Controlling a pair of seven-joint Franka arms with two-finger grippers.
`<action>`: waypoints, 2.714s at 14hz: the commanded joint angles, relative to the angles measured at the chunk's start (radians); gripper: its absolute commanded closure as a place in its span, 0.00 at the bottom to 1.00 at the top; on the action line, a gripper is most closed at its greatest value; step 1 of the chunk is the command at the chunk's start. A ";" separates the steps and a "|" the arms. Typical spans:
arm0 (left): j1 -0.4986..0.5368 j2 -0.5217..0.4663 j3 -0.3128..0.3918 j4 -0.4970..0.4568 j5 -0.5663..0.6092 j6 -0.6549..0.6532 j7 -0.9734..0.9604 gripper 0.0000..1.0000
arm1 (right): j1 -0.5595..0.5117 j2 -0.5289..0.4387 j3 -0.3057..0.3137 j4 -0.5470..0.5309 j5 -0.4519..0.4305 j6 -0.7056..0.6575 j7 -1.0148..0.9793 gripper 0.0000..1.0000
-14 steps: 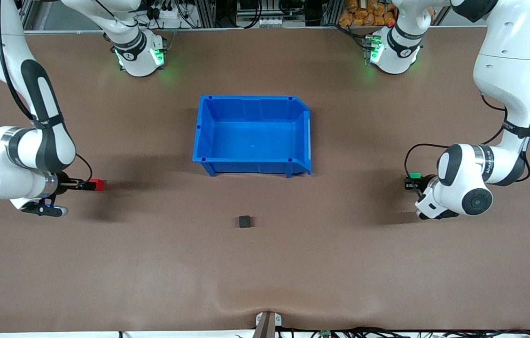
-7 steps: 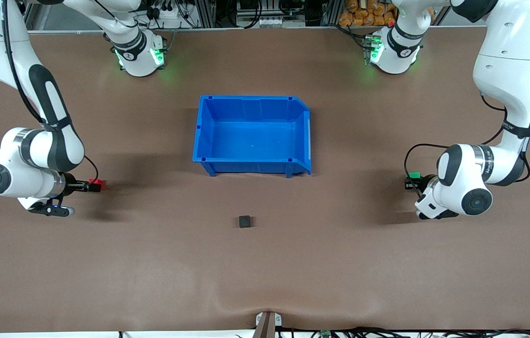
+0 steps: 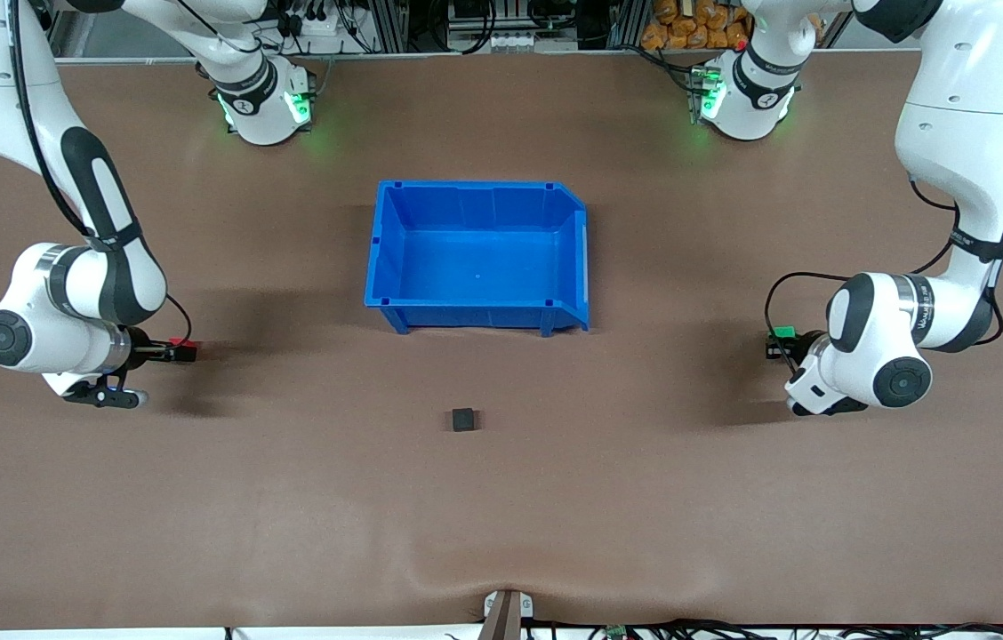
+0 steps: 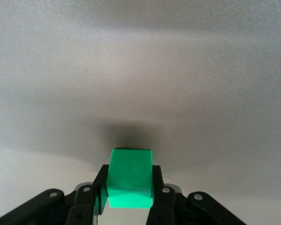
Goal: Attach green and red cubes to black cube
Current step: 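Close the left gripper on the green cube while the right gripper lowers, then close the right gripper on the red cube and lift both cubes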
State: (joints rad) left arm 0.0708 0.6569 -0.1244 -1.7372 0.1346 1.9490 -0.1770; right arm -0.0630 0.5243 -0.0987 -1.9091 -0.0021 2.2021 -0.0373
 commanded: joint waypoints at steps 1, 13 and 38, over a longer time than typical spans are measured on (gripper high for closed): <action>-0.003 -0.005 -0.004 0.007 0.000 0.002 -0.007 0.70 | -0.006 0.006 0.005 -0.016 -0.009 0.040 -0.013 0.08; 0.006 -0.049 -0.003 0.045 -0.100 -0.016 -0.039 0.75 | -0.009 0.008 0.005 -0.027 -0.009 0.044 -0.022 0.46; -0.084 -0.034 -0.083 0.186 -0.225 -0.145 -0.479 0.83 | 0.015 -0.004 0.008 0.113 0.054 -0.243 0.163 1.00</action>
State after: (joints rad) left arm 0.0149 0.6215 -0.2023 -1.5759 -0.0749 1.8257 -0.5861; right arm -0.0548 0.5319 -0.0927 -1.8109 0.0179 2.0088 0.0752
